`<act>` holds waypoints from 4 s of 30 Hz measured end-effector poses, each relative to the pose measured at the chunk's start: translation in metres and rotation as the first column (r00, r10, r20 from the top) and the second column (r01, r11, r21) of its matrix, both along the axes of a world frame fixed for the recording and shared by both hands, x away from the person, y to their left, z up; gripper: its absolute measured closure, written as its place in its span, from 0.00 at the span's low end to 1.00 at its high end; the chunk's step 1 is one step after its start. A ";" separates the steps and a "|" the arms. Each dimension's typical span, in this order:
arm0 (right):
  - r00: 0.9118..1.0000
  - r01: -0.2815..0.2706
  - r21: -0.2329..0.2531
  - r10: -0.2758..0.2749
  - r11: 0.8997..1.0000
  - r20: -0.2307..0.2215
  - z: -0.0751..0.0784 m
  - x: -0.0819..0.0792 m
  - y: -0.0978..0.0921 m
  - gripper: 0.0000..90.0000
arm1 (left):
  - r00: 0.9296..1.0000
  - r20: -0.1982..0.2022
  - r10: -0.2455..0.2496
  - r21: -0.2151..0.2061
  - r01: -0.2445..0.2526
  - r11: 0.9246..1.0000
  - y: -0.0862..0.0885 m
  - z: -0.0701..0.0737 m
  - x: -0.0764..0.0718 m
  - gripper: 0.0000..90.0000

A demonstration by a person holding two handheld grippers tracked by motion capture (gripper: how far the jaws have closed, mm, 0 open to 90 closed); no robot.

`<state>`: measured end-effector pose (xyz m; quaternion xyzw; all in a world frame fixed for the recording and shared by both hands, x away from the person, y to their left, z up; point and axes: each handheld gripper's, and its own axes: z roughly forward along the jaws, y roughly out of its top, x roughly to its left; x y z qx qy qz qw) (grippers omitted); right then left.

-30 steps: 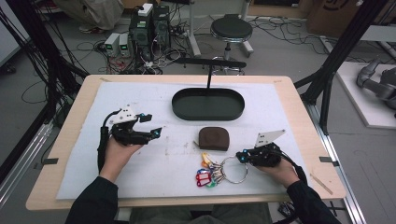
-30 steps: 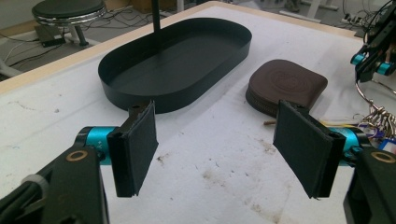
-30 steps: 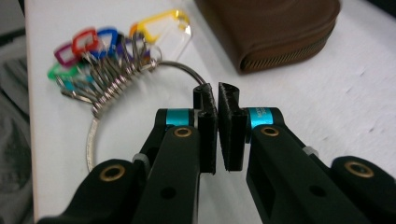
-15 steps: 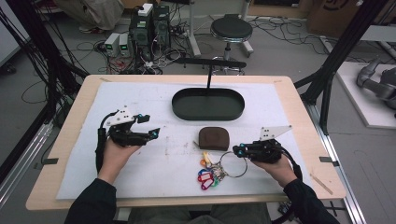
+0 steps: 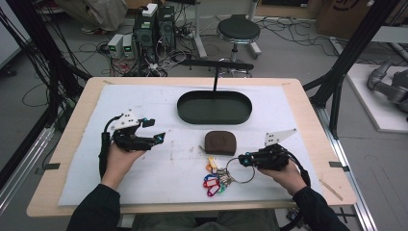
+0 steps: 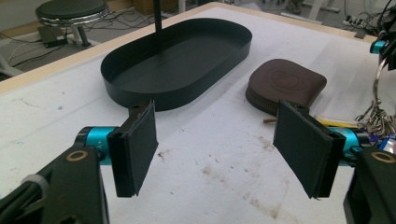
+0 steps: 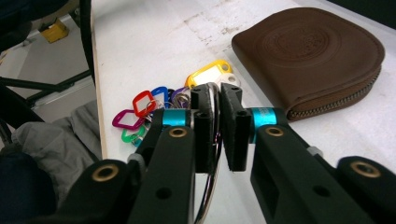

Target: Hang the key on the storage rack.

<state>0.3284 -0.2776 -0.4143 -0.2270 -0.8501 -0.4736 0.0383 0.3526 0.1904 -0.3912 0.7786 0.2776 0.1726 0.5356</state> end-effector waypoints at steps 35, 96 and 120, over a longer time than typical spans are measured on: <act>0.981 -0.020 0.122 -0.004 0.992 0.195 0.078 0.009 -0.013 0.98 | 1.000 0.006 -0.014 -0.020 0.015 1.000 0.003 0.000 -0.009 0.34; 0.897 0.293 0.092 -0.307 0.952 0.317 0.138 0.174 -0.005 0.98 | 0.998 0.002 -0.063 -0.032 0.063 0.997 -0.006 -0.004 -0.010 0.34; 0.863 0.402 0.052 -0.397 0.914 0.311 0.122 0.201 -0.002 0.98 | 0.998 -0.010 -0.066 -0.022 0.065 0.998 -0.006 -0.007 -0.010 0.34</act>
